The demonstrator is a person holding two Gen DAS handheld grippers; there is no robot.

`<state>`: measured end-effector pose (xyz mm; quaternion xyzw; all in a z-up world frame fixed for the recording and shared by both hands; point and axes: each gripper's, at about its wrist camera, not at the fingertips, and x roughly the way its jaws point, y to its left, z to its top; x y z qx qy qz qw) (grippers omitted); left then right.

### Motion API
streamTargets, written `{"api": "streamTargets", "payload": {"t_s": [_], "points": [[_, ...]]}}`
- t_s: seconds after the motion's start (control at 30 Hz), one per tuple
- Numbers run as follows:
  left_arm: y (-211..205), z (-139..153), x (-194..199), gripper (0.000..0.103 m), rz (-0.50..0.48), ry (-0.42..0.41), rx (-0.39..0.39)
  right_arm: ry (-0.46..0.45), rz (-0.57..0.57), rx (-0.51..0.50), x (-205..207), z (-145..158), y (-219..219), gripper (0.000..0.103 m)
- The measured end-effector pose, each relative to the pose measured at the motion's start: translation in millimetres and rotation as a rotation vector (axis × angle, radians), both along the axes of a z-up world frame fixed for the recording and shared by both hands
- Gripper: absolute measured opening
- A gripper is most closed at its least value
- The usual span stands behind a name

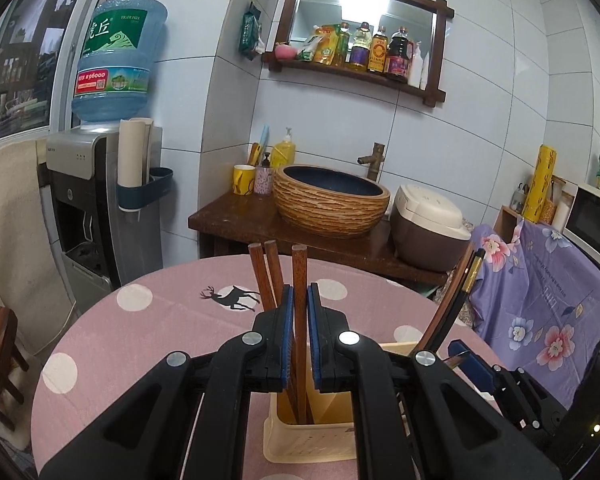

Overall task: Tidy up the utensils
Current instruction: 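Lower the chopstick and spoon into the holder and open both tools, then grasp the wooden-handled spoon with the left tool while the right tool moves toward the grey spoon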

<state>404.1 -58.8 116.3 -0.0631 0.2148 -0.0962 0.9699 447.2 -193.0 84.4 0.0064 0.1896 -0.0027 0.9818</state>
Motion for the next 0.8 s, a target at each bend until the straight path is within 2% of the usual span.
{"api": "streamTargets", "payload": {"t_s": [0.2,0.27,0.3,0.33,0.4,0.43,0.47,0.6,0.8], "points": [[1.3,-4.7,-3.0,0.008,-0.009,0.020,-0.003,0.001,0.006,-0.010,-2.2,-4.2,0.0,0.039],[2.9,-3.9,-5.8,0.009,-0.023,0.030,-0.005,-0.010,0.018,0.000,-5.1,-3.7,-2.0,0.047],[3.0,-3.6,-7.6,0.009,-0.028,0.033,-0.006,-0.019,0.019,0.002,-7.7,-2.7,-2.7,0.056],[4.9,-1.9,-11.9,0.014,-0.032,0.031,-0.010,-0.028,0.016,0.002,-10.3,-1.6,-3.2,0.062],[8.5,0.8,-20.8,0.035,-0.037,0.019,-0.015,-0.045,0.022,0.004,-17.6,1.2,-4.1,0.063],[10.4,1.4,-26.4,0.054,-0.033,0.009,-0.016,-0.049,0.027,0.003,-20.6,2.8,-4.2,0.067],[11.6,1.6,-31.5,0.065,-0.031,0.003,-0.014,-0.050,0.030,0.001,-23.0,4.0,-4.5,0.070],[13.1,-1.9,-48.6,0.075,-0.064,0.023,0.034,-0.069,0.029,-0.002,-43.9,9.2,-6.8,0.078],[21.1,-14.1,-71.2,0.087,-0.107,0.080,0.090,-0.002,0.074,0.029,-76.5,10.1,-10.0,0.082]]}}
